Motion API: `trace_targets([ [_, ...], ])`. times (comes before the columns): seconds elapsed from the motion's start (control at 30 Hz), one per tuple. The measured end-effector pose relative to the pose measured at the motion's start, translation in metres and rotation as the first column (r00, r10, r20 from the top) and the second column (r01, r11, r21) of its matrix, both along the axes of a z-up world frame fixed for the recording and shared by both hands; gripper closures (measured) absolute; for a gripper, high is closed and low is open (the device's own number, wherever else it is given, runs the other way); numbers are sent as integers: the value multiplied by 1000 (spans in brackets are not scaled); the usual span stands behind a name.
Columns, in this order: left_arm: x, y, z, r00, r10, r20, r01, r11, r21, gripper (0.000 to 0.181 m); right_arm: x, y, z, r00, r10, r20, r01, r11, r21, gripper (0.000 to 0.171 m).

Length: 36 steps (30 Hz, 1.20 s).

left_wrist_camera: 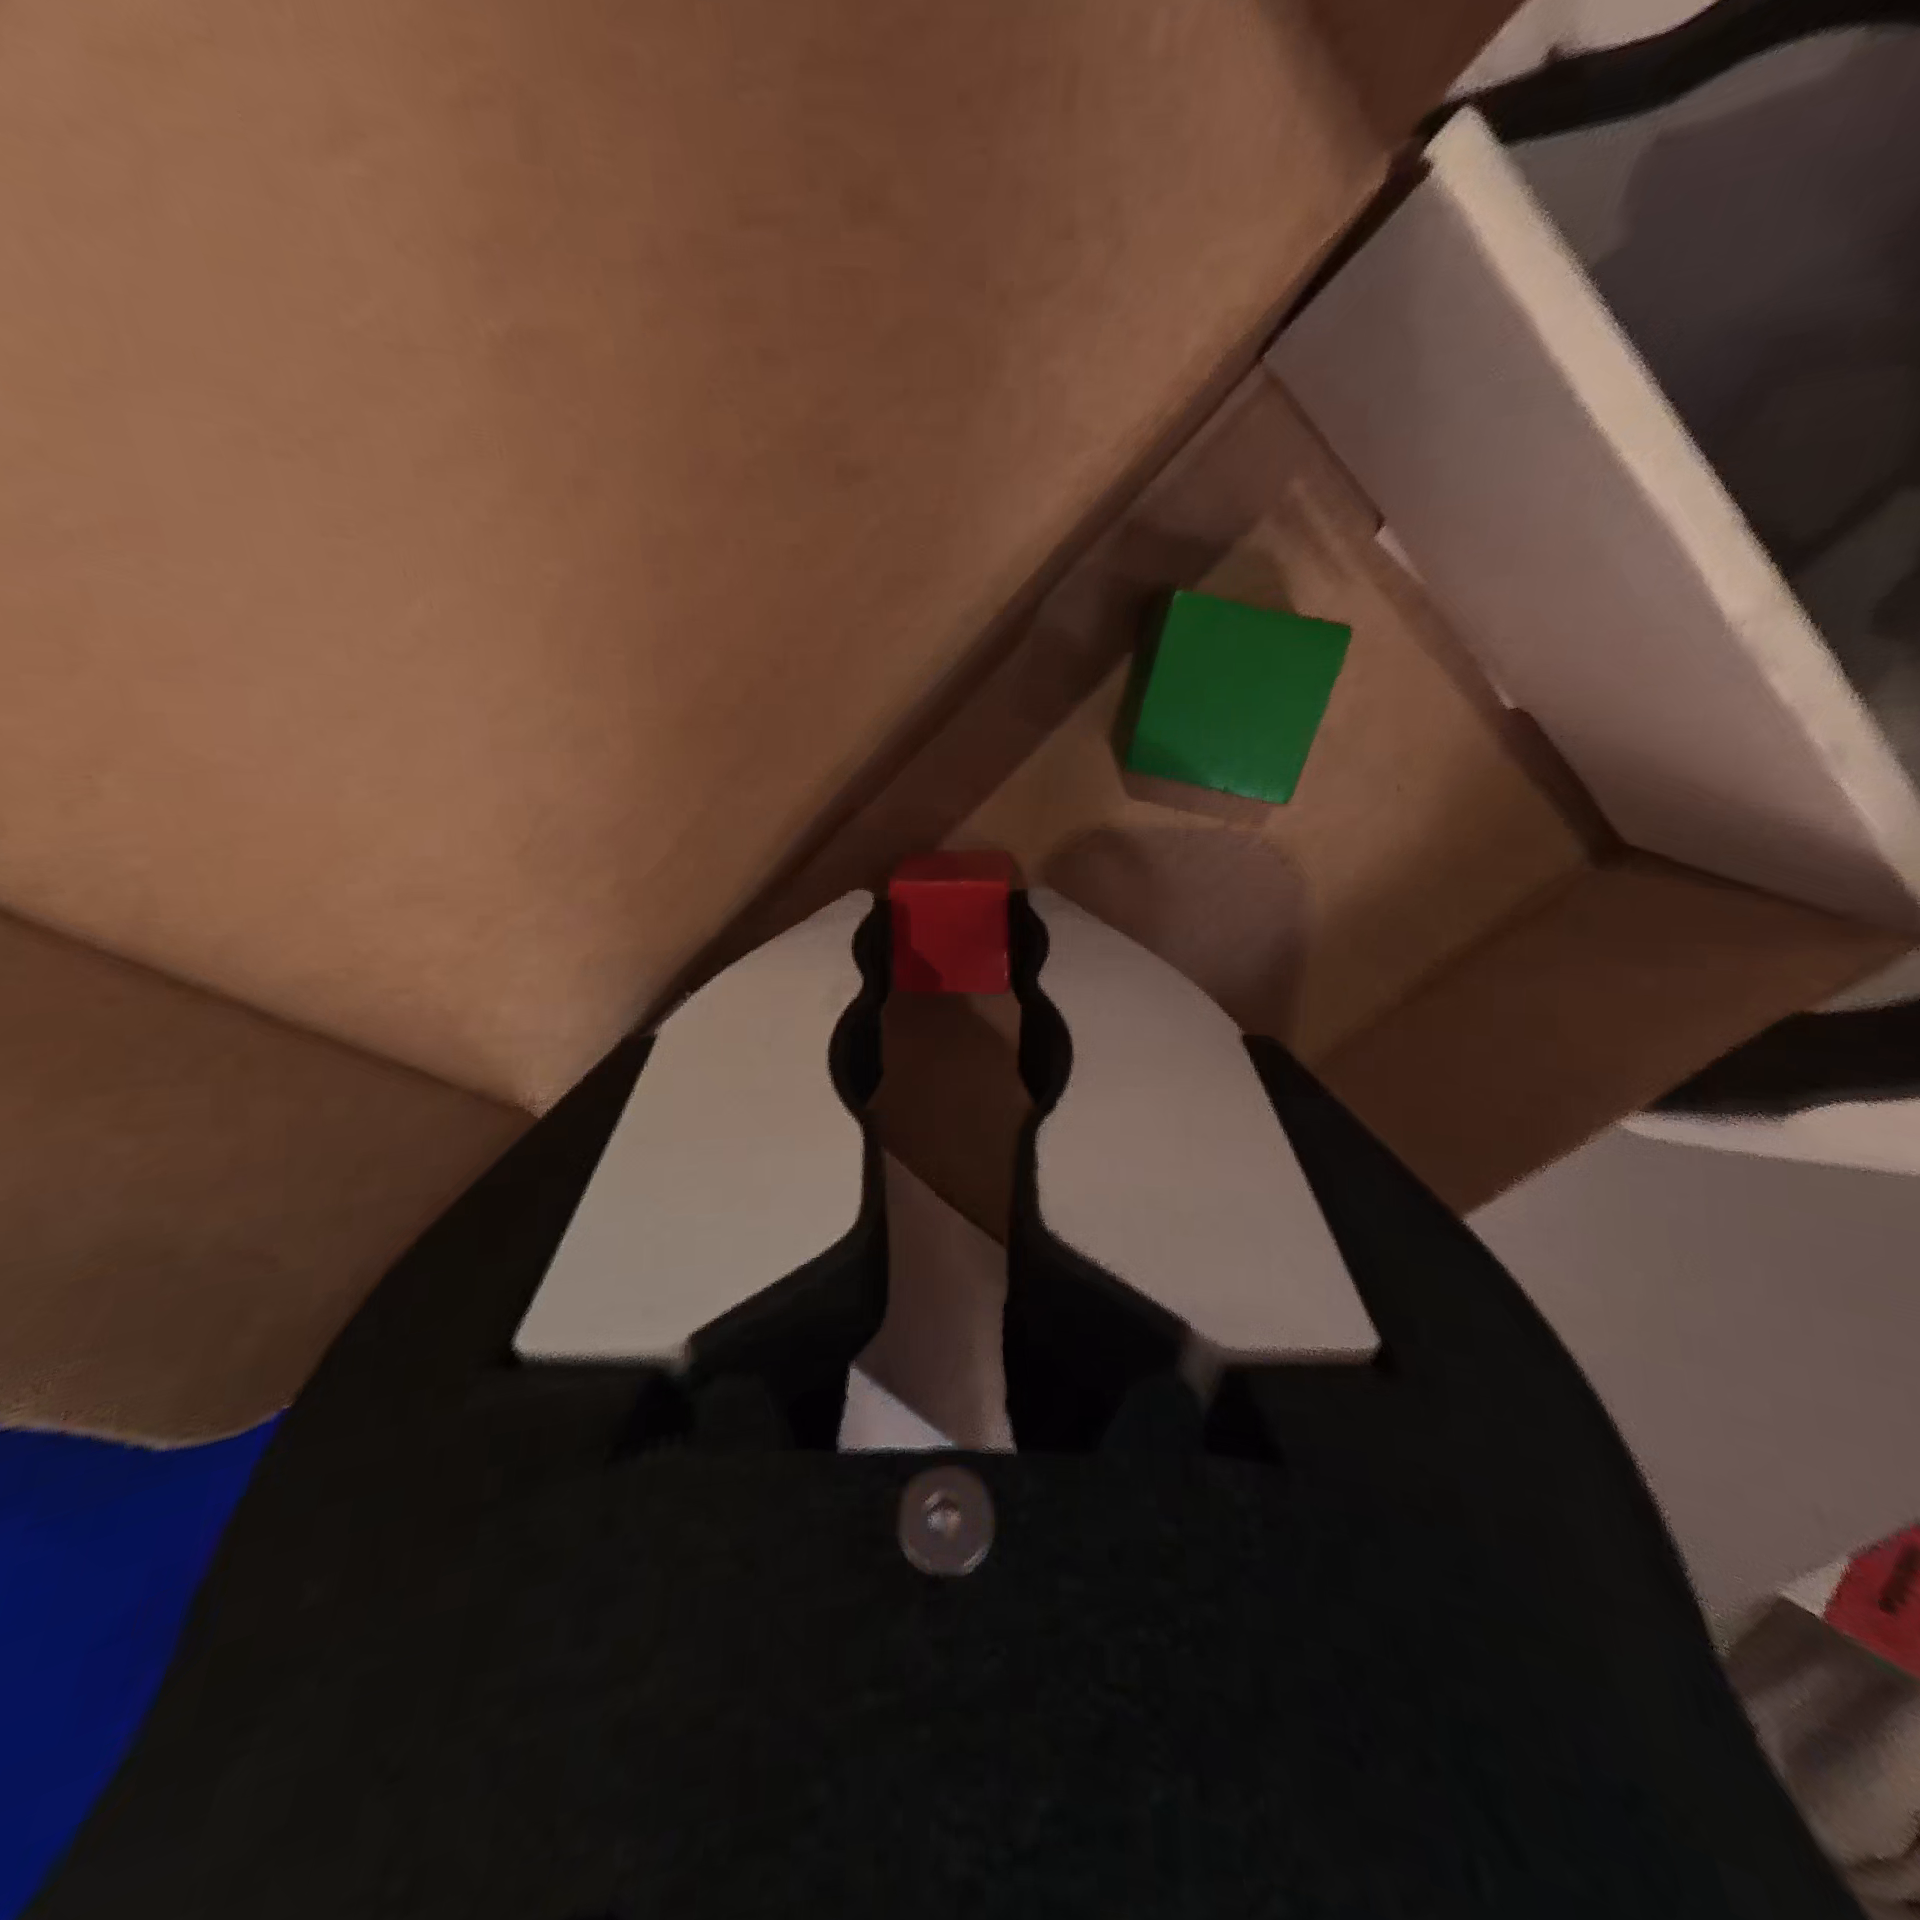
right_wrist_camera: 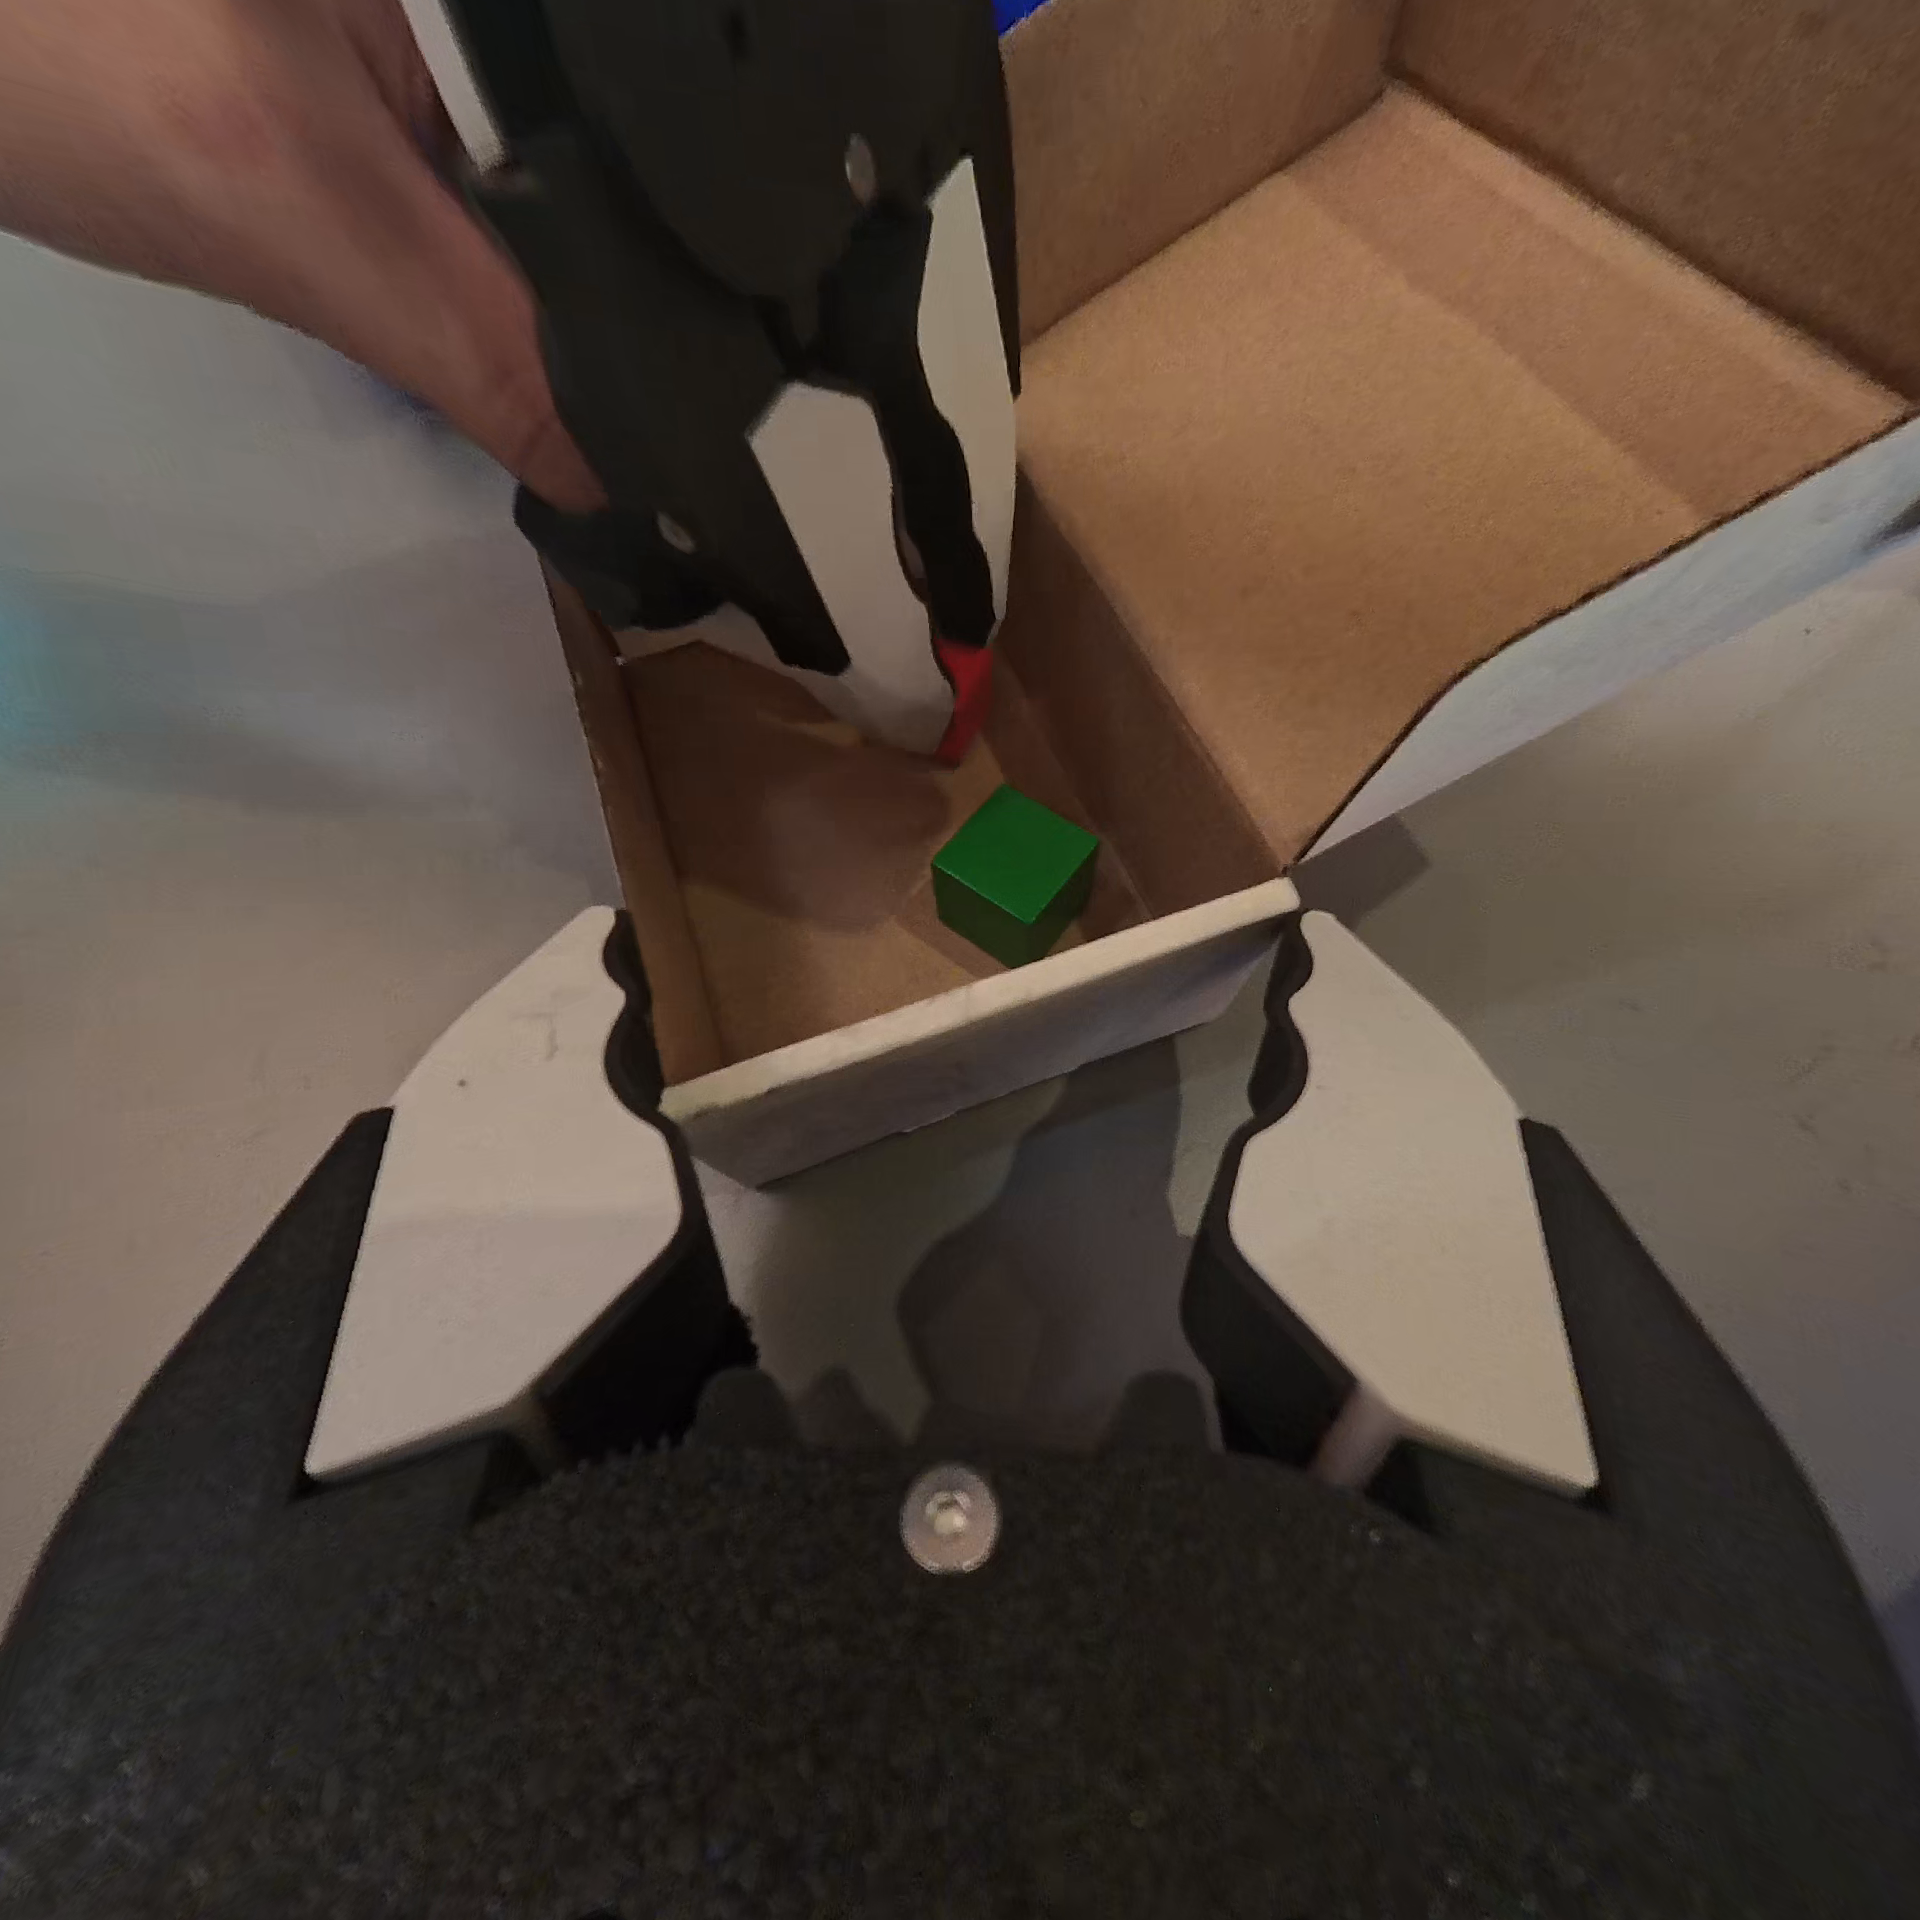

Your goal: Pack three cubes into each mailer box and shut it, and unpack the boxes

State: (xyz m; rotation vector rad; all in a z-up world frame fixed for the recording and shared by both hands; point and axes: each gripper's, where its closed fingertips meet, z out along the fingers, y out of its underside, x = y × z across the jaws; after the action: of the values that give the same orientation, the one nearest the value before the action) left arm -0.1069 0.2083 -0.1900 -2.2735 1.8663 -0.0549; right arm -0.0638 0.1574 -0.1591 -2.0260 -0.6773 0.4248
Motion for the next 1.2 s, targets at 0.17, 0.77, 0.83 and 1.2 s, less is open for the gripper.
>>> trace_targets([
  [0.17,6,3,-2,999,-33,21,31,998,63,159,0,0,0,1000,-1,0,1,1000,0,59],
  [0.77,-216,83,134,743,515,428,-596,800,73,131,0,0,0,1000,-5,-3,5,1000,-5,59],
  [0.83,-241,105,122,686,603,407,-665,747,13,127,0,0,-1,1000,-5,-5,5,1000,-8,59],
  [1.2,-261,143,25,640,749,173,-745,660,-101,113,1,0,-1,1000,-5,-5,5,1000,-9,59],
])
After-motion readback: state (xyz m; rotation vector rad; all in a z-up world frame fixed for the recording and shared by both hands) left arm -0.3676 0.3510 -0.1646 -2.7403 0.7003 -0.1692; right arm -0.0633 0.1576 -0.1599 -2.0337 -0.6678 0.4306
